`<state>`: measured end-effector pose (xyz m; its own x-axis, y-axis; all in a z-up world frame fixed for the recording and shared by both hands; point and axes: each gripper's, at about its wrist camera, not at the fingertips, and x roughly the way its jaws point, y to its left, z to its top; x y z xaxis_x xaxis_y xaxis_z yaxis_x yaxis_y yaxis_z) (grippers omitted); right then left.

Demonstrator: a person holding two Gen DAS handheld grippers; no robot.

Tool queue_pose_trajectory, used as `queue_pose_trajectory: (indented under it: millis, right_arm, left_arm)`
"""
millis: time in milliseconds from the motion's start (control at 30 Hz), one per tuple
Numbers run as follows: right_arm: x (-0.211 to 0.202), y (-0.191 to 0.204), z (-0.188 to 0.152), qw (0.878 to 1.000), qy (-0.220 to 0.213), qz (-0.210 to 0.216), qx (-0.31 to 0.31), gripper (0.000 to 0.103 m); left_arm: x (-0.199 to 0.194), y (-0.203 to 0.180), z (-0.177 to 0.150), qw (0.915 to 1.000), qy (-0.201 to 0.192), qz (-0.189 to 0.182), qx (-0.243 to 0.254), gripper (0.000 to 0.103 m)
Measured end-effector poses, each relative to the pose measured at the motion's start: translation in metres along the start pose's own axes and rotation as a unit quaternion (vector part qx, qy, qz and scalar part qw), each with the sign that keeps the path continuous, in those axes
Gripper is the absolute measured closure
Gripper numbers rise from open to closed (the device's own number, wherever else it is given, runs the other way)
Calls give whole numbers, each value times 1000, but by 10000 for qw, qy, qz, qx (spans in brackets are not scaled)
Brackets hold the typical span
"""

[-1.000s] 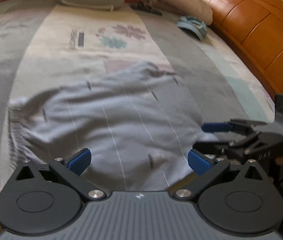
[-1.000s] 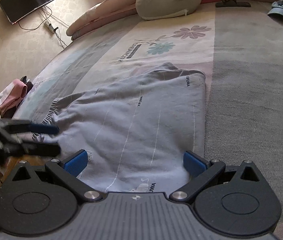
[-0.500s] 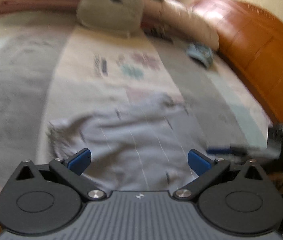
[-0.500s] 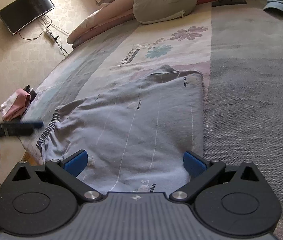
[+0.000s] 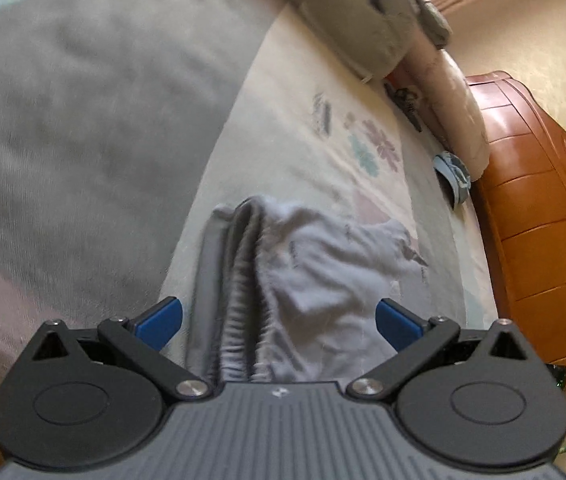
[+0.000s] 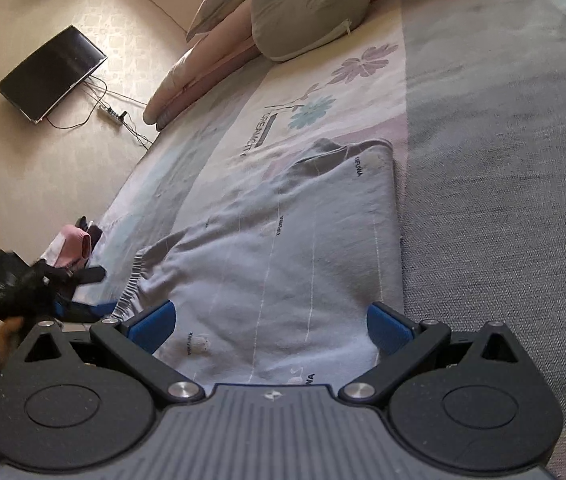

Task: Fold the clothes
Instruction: 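Position the open left tool around the folded edge of the grey sweatpants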

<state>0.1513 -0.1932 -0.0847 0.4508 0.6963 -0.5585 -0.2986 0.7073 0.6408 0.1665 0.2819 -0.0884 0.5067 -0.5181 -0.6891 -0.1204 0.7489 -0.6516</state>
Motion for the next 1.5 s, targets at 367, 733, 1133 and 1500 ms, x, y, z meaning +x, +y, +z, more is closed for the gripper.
queue_pose_trajectory:
  millis: [367,733,1133,1500]
  right_arm:
    - [3,7,1,9997,64,-199,-98,0]
    - [-11,22,14,9998,-126,-25,-176,0]
    - [-18,0,36,9994,-177,-6,295,0]
    - [-15,-36,39,9959,-159,-200,866,0]
  left_arm:
    - [26,13,22,9954,141,-919,-245,1]
    - [20,33,0,9803,782,-1745,-501,1]
    - [56,9,24,9739,1124,-1961,-215,1]
    - [24,36,14,9789,716,-1866,-418,1]
